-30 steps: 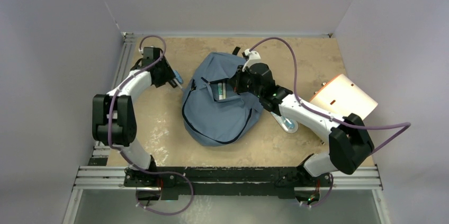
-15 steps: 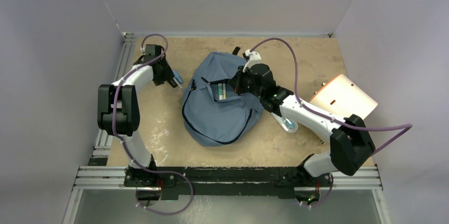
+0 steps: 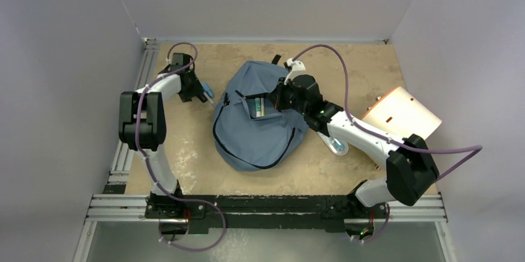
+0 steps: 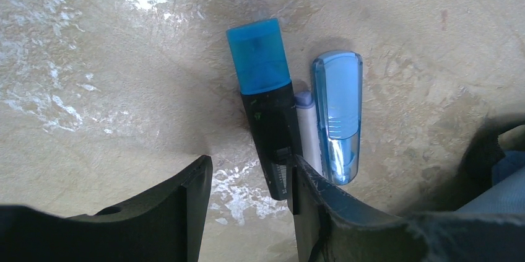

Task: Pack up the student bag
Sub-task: Pick up the stationery from the center of the board.

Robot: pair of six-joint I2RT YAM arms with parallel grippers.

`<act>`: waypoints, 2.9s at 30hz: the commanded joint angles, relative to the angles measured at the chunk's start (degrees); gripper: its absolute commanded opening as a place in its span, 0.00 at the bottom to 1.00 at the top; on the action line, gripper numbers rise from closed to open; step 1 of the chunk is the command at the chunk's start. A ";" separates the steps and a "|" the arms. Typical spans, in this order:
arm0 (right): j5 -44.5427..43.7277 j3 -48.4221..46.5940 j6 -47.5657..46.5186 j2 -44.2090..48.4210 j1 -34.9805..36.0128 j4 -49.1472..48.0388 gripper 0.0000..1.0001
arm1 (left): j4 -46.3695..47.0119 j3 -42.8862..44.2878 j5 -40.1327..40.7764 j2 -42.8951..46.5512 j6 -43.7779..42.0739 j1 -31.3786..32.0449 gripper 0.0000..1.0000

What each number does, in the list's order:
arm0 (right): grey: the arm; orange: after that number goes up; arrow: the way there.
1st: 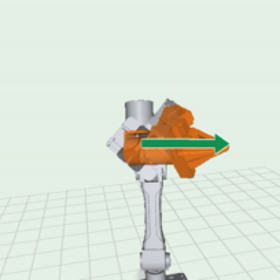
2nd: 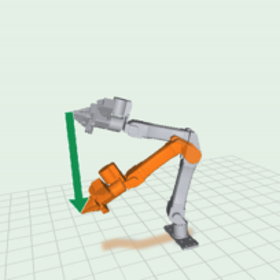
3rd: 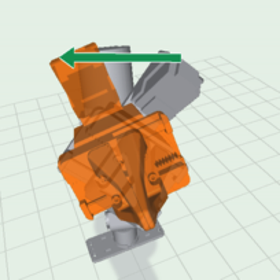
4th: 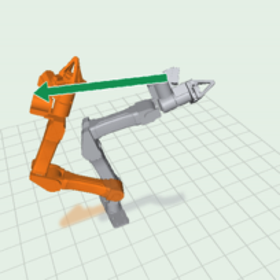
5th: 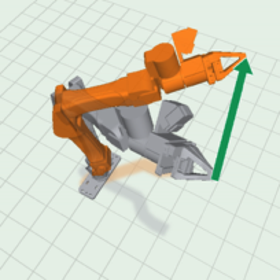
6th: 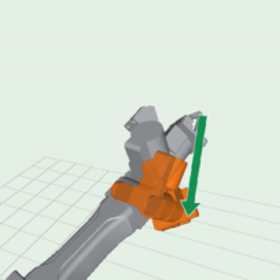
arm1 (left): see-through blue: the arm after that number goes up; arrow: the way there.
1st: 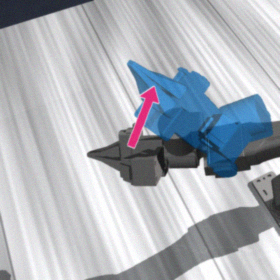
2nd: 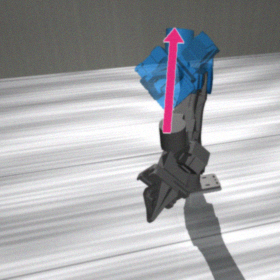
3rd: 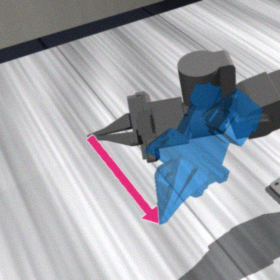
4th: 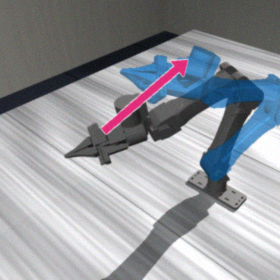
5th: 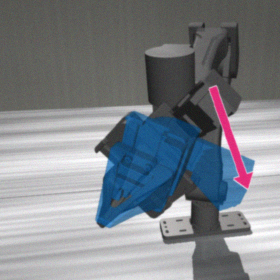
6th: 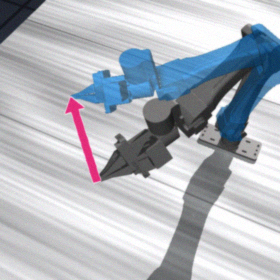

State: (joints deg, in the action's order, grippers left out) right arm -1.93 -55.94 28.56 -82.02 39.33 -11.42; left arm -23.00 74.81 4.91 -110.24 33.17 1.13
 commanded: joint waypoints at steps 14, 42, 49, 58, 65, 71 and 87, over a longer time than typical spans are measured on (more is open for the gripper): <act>1.49 -0.13 1.24 4.15 0.62 -1.85 0.00 | -2.65 5.55 0.21 -3.13 -1.38 -0.69 0.45; -0.35 1.32 1.06 4.19 0.58 -1.67 0.00 | -1.09 6.28 -1.48 -3.64 -2.05 -1.04 0.44; -0.69 1.54 1.02 4.47 0.58 -1.59 0.00 | -5.23 7.97 2.83 -5.01 -2.75 -1.08 0.43; -1.01 1.95 0.96 4.83 0.62 -1.52 0.00 | -7.71 9.60 4.31 -6.92 -3.91 -1.04 0.37; -2.03 2.15 0.58 5.36 0.60 -1.23 0.00 | -8.66 12.20 3.35 -9.81 -7.47 -1.04 0.40; -1.64 1.96 0.78 5.25 0.59 -1.24 0.00 | -11.82 14.43 8.71 -12.16 -10.08 0.32 0.41; -2.35 2.25 0.63 6.07 0.57 -0.98 0.00 | -13.30 14.80 6.72 -12.83 -10.20 1.67 0.19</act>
State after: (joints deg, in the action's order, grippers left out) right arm -3.57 -53.43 28.93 -79.31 39.40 -10.17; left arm -33.52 89.80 12.45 -121.08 23.92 2.44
